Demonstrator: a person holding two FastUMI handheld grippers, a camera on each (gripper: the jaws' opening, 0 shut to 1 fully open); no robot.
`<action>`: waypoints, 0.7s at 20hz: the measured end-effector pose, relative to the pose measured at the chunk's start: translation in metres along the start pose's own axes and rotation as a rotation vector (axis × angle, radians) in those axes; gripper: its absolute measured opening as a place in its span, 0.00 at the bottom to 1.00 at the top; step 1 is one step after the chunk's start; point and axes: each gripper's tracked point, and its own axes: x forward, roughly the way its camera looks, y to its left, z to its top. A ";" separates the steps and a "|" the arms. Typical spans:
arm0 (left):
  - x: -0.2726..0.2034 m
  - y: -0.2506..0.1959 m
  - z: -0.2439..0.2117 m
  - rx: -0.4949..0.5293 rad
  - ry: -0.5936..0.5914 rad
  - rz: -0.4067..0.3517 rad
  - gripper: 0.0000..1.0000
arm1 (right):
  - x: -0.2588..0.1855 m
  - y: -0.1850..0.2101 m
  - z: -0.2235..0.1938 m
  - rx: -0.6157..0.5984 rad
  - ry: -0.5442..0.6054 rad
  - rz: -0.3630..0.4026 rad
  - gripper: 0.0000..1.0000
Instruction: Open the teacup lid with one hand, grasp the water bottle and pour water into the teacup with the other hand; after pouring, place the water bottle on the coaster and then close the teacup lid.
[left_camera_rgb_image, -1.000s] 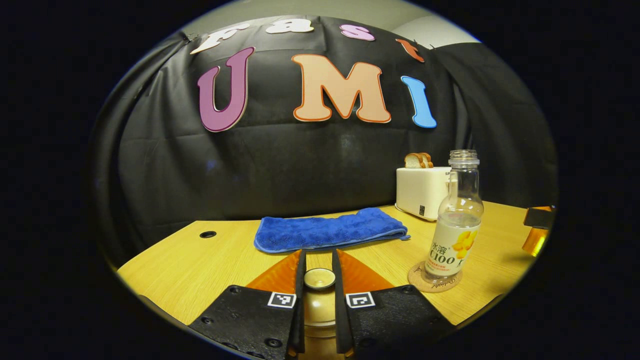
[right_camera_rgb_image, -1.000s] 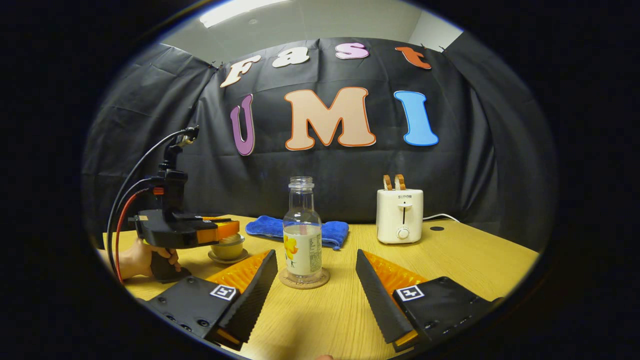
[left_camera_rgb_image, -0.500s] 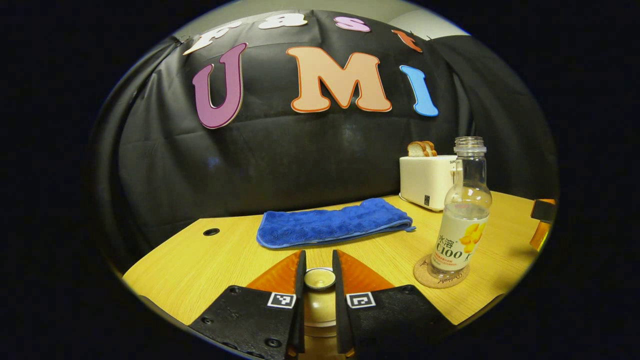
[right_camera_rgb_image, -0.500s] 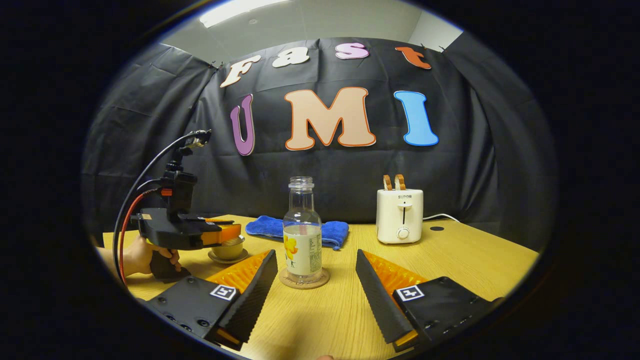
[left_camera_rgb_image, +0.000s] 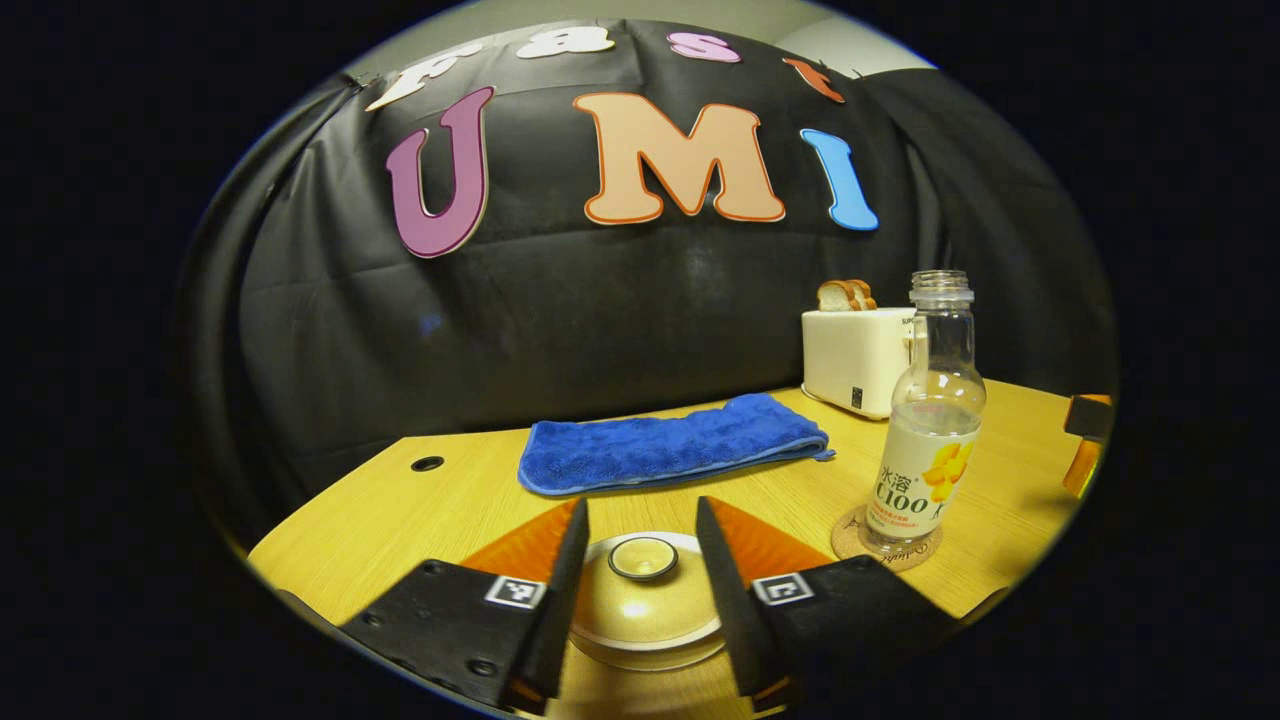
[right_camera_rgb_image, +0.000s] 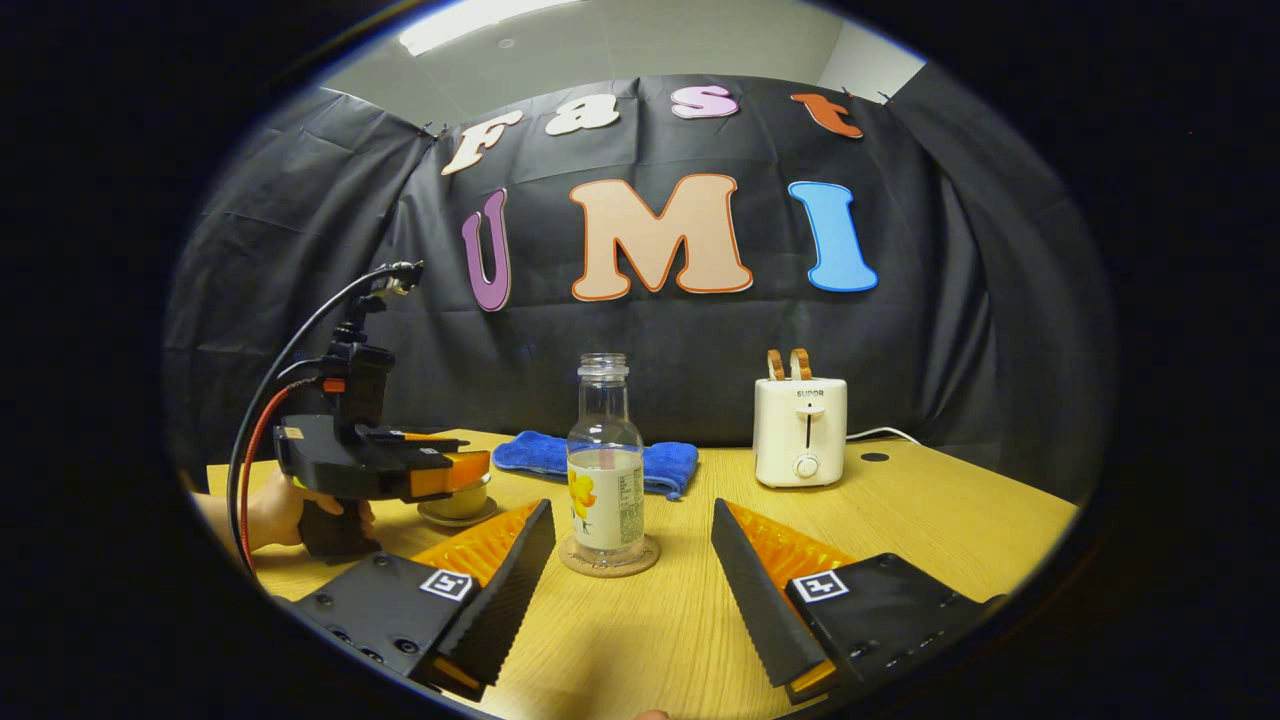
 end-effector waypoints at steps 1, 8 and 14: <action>-0.001 -0.002 0.001 -0.005 -0.008 -0.009 0.75 | 0.000 0.000 0.000 0.000 0.000 0.000 0.97; -0.023 0.014 0.013 -0.091 -0.127 0.046 0.96 | -0.001 -0.001 0.000 -0.001 -0.001 -0.008 0.99; -0.061 0.012 0.011 -0.100 -0.131 0.077 0.96 | -0.005 -0.006 0.000 -0.002 -0.001 -0.032 0.99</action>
